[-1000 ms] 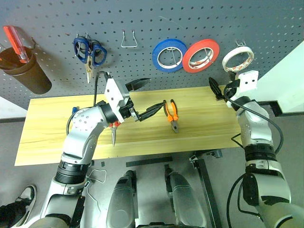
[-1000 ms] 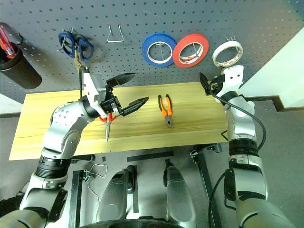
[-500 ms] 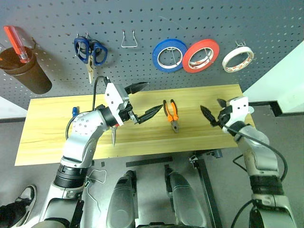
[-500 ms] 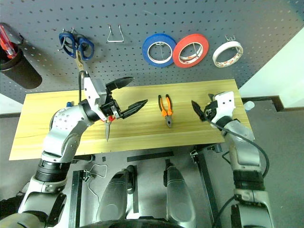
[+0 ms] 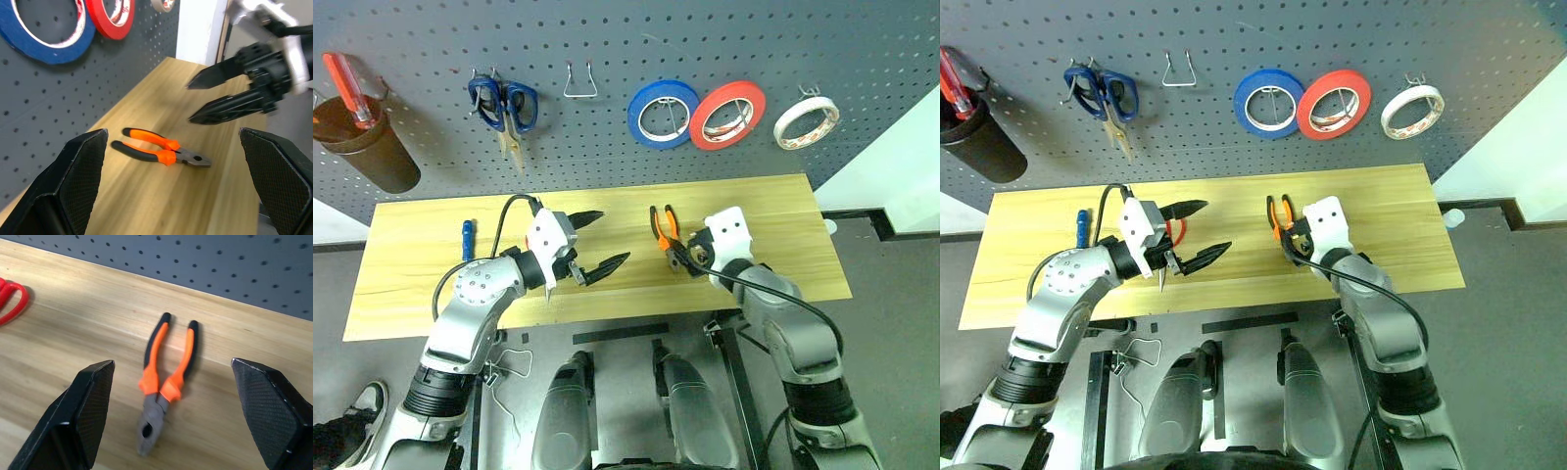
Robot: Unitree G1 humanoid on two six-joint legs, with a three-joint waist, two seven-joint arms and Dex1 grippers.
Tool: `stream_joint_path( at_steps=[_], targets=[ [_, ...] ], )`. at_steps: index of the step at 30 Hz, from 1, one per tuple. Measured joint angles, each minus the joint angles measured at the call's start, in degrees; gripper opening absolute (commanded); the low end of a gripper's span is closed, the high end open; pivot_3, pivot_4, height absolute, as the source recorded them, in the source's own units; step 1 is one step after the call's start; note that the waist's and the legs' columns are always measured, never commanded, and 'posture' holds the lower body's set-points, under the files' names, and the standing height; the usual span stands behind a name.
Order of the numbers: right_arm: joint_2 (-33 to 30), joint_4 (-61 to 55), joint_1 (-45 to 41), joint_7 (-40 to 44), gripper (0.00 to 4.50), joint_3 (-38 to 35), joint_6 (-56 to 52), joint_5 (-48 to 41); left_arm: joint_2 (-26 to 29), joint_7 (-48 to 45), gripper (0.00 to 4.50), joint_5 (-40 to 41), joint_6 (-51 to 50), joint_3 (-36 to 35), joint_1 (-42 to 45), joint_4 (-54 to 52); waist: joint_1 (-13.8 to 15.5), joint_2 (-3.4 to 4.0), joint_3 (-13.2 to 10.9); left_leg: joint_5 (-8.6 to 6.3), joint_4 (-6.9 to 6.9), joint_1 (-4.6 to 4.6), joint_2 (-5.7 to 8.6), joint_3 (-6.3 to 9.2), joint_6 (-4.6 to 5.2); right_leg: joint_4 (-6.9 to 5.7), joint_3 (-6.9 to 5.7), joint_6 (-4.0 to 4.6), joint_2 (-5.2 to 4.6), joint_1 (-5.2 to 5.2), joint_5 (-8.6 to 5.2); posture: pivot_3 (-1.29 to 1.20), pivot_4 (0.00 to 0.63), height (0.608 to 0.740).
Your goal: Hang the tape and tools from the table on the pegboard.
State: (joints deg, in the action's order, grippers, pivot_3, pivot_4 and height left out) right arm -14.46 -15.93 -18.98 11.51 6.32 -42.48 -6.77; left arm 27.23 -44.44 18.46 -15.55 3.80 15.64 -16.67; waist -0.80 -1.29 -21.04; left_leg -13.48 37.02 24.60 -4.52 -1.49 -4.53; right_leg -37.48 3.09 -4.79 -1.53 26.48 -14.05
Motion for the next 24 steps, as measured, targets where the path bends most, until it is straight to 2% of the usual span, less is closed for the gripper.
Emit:
stream_joint_path(
  at_steps=[8, 21, 24],
  targets=[
    [2.64, 10.21, -6.89, -2.21, 3.99, 0.25, -2.65, 2.1, 0.05, 3.68, 4.5, 1.7, -6.46, -0.52, -3.46, -6.92, -0.32, 0.02, -0.17, 0.0, -0.02, -0.01, -0.03, 0.0, 0.01, -0.01, 0.01, 0.0, 0.01, 0.03, 0.0, 0.05, 0.42, 0.721],
    [6.29, 24.3, -15.96, -1.35, 3.99, 3.38, -5.08, 4.03, 0.05, 8.01, 4.5, 3.29, -10.22, -1.21, -9.86, -14.78, -0.36, 0.01, -1.45, -0.03, -0.06, 0.06, -0.05, 0.0, 0.05, -0.01, 0.01, 0.02, 0.02, 0.15, -0.01, 0.04, 0.449, 0.721],
    [6.58, 25.91, -17.05, -0.85, 3.99, 4.0, -4.73, 4.44, 0.06, 8.67, 4.5, 3.45, -10.58, -1.25, -10.54, -15.59, -0.35, 0.03, -1.54, -0.03, -0.04, 0.31, -0.04, -0.01, 0.05, 0.03, 0.01, 0.02, 0.01, 0.32, -0.01, 0.04, 0.451, 0.721]
  ],
)
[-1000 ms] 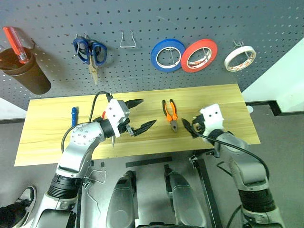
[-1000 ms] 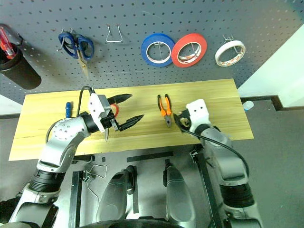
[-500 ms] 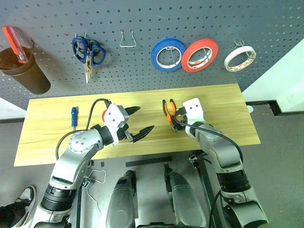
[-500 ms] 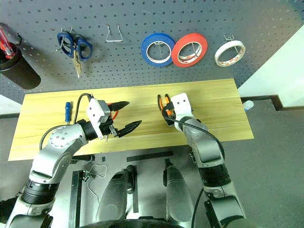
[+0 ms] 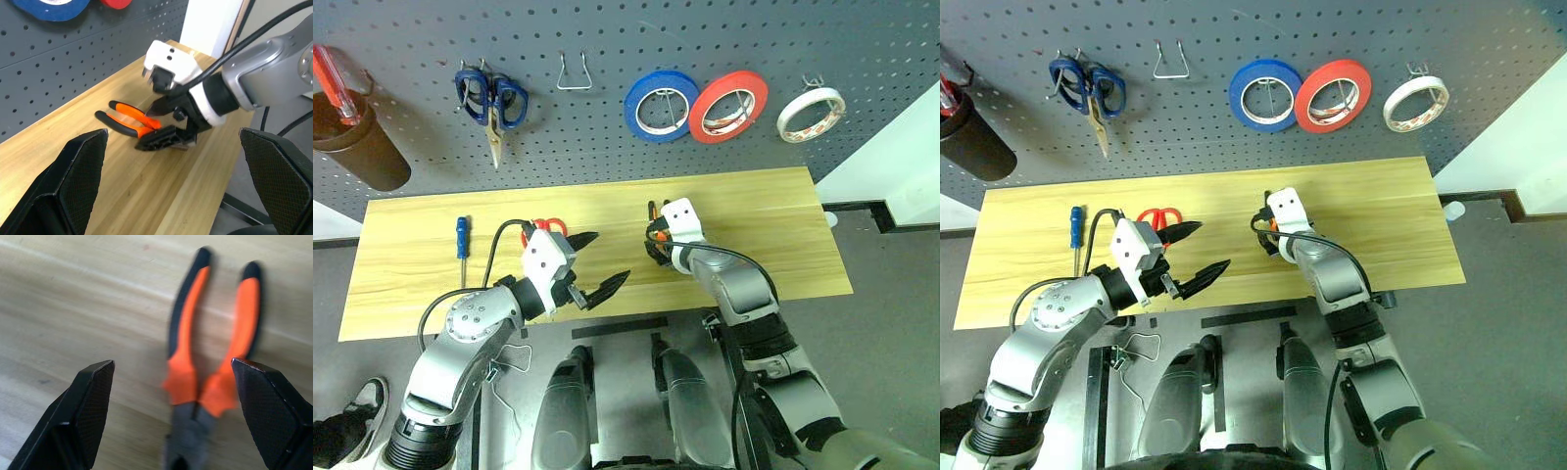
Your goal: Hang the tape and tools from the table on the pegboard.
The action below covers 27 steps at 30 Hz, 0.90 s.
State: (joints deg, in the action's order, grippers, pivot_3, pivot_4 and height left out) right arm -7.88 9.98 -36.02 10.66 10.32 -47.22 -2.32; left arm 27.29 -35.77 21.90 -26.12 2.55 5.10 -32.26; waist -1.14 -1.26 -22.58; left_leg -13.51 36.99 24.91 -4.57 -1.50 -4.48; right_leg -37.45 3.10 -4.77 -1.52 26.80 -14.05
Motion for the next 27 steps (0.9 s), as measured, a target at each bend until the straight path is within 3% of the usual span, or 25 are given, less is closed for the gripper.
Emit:
stream_joint_path(
  at_steps=[6, 18, 21, 27],
  targets=[
    [0.03, 2.7, -1.82, 0.51, 3.99, 0.04, 1.69, 1.09, -0.02, 1.25, 4.5, 0.07, -1.02, 0.05, -0.47, -1.19, 0.06, 0.01, -0.02, 0.0, 0.03, 0.45, 0.0, 0.02, 0.0, -0.03, -0.02, 0.0, 0.01, 0.46, 0.01, 0.05, 0.454, 0.721],
    [-1.05, 3.23, -1.87, 2.2, 3.99, 0.59, 4.2, 2.72, -0.42, 1.5, 4.5, 0.12, -0.97, 0.04, -0.4, -1.74, 0.04, 0.01, -0.23, 0.0, 0.01, 0.48, 0.0, 0.02, 0.0, 0.02, -0.02, 0.0, 0.01, 0.48, 0.01, 0.04, 0.452, 0.721],
    [-1.68, -2.95, 0.21, 3.25, 4.48, 0.56, 4.03, 2.55, -0.66, 1.45, 4.5, 0.94, -0.67, -0.18, -0.32, -1.76, 0.07, 0.02, -0.39, 0.0, -0.01, 0.53, 0.0, 0.02, 0.0, 0.03, -0.02, 0.0, 0.0, 0.53, 0.01, 0.04, 0.453, 0.721],
    [0.93, -21.49, 0.96, 1.56, 4.48, -1.27, -9.32, 0.96, -0.75, 1.44, 4.5, 1.37, -0.49, -0.88, -0.79, -1.94, -0.05, 0.07, -0.51, 0.0, -0.03, 0.55, -0.06, 0.06, 0.0, 0.01, -0.06, 0.0, 0.05, 0.59, 0.01, 0.02, 0.453, 0.721]
  ],
)
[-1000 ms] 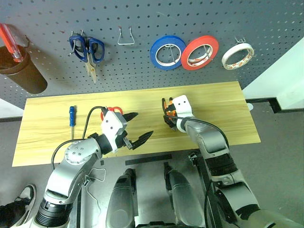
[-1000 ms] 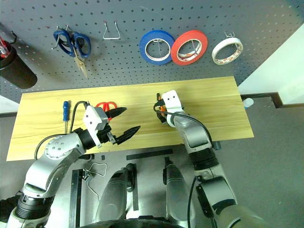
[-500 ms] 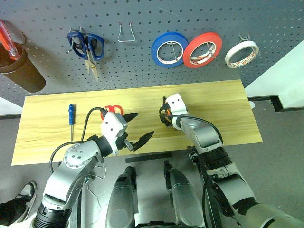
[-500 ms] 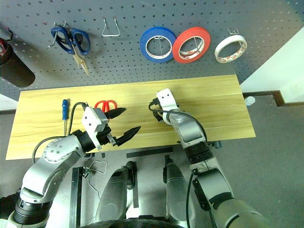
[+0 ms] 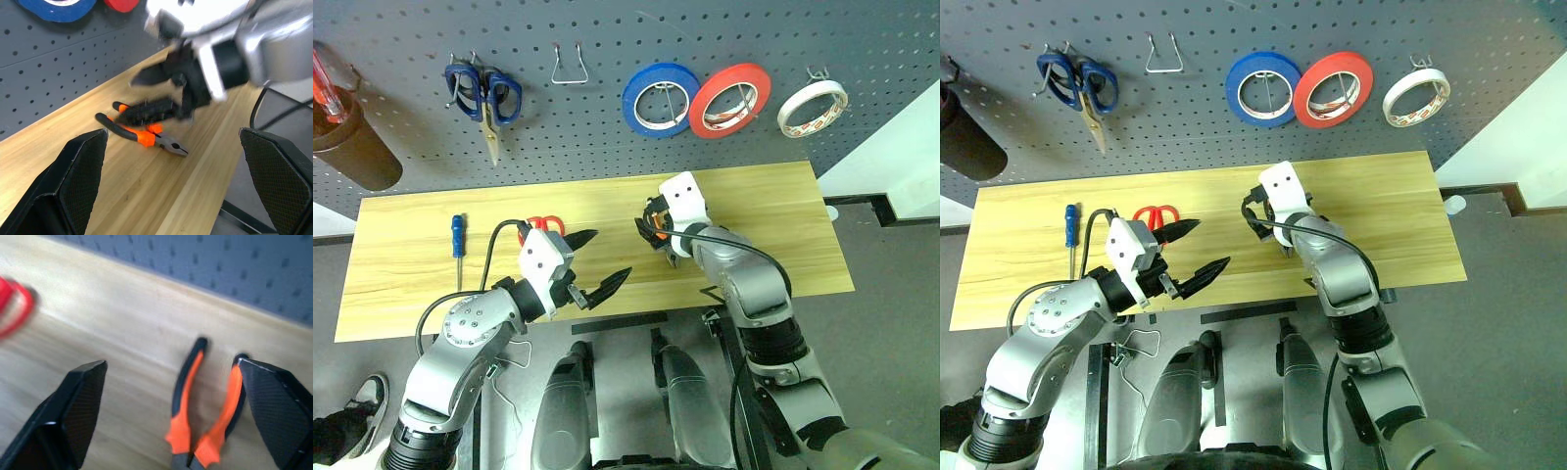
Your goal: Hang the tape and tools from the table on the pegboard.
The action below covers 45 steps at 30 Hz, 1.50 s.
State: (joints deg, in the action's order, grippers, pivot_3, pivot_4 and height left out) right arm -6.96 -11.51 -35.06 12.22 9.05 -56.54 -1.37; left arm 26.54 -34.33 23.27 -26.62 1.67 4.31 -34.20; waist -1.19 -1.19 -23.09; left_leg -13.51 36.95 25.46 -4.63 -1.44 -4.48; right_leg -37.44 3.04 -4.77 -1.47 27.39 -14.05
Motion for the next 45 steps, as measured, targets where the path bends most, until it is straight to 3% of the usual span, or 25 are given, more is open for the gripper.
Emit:
stream_joint_path(
  at_steps=[5, 12, 29, 45],
  targets=[
    [4.71, -0.64, 0.26, -5.03, 4.48, -1.81, -8.03, 0.32, -0.31, -0.02, 4.5, 0.0, 0.0, 0.02, 0.64, 0.0, -0.01, 0.0, 0.0, 0.0, 0.03, 0.02, 0.03, -0.03, 0.0, 0.03, 0.01, 0.01, -0.06, -0.01, 0.0, 0.03, 0.454, 0.721],
    [10.52, 7.32, -1.88, -11.74, 4.48, -7.39, -9.06, 0.64, -0.52, -0.38, 4.5, 0.0, 0.0, 0.46, 0.96, 0.04, -0.12, 0.01, 0.0, -0.01, -0.03, 0.05, 0.02, -0.03, 0.01, 0.06, 0.0, 0.01, -0.03, 0.04, 0.0, 0.03, 0.453, 0.721],
    [10.18, 11.09, -3.77, -13.24, 4.48, -8.2, -6.85, 0.62, -0.52, -0.4, 4.5, -0.01, -0.14, 0.65, 0.93, 0.04, -0.19, 0.04, -0.04, -0.02, -0.08, 0.08, 0.02, -0.03, 0.04, 0.15, 0.0, 0.01, -0.04, 0.05, 0.0, 0.02, 0.467, 0.721],
    [8.43, 22.39, -7.72, -14.07, 4.48, -8.52, -0.88, 0.9, -0.23, 0.07, 4.5, 0.96, -0.69, 0.96, -0.13, -0.77, -1.37, 0.15, -0.63, -0.08, -0.18, 0.1, 0.02, -0.05, 0.13, 0.23, 0.0, 0.01, -0.04, 0.1, 0.0, 0.03, 0.477, 0.721]
  ],
)
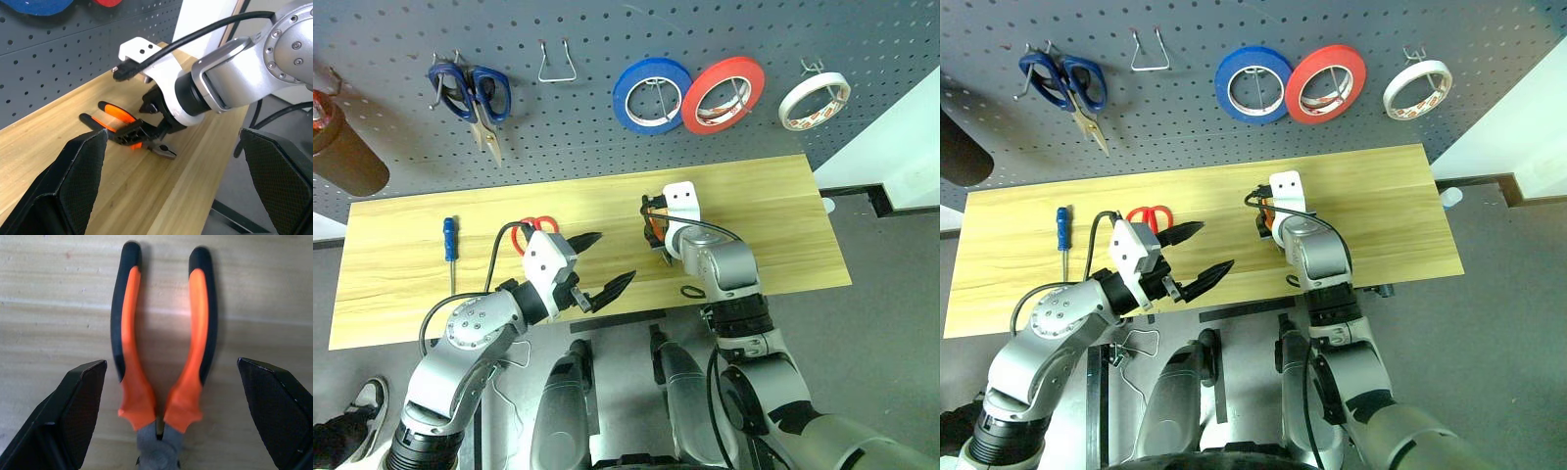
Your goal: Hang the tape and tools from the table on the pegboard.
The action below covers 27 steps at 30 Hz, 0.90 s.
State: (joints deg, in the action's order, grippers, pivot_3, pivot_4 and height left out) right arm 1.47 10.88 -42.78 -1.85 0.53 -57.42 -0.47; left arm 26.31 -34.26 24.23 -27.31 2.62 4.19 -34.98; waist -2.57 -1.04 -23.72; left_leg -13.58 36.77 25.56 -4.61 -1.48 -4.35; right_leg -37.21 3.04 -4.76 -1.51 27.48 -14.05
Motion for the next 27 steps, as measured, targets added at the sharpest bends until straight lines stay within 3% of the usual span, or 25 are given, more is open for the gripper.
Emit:
stream_joint_path(
  at_steps=[23, 27],
  targets=[
    [-1.23, 4.52, -1.74, 0.56, 4.48, 1.0, 0.38, 0.39, 0.33, 1.96, 4.5, 0.17, -1.05, 0.0, -1.26, -2.15, -0.15, 0.06, -0.7, 0.0, -0.14, -0.04, 0.0, -0.03, 0.0, 0.06, 0.01, 0.01, -0.02, 0.02, 0.0, -0.02, 0.507, 0.721],
    [-1.95, 5.54, -2.68, 1.29, 3.25, 1.34, 0.43, 0.35, 0.33, 2.26, 4.5, 0.19, -1.14, 0.0, -1.64, -2.42, -0.18, 0.07, -0.73, 0.0, -0.21, -0.05, 0.0, -0.04, 0.0, 0.08, 0.01, 0.01, -0.01, 0.04, -0.01, -0.02, 0.507, 0.721]
  ],
)
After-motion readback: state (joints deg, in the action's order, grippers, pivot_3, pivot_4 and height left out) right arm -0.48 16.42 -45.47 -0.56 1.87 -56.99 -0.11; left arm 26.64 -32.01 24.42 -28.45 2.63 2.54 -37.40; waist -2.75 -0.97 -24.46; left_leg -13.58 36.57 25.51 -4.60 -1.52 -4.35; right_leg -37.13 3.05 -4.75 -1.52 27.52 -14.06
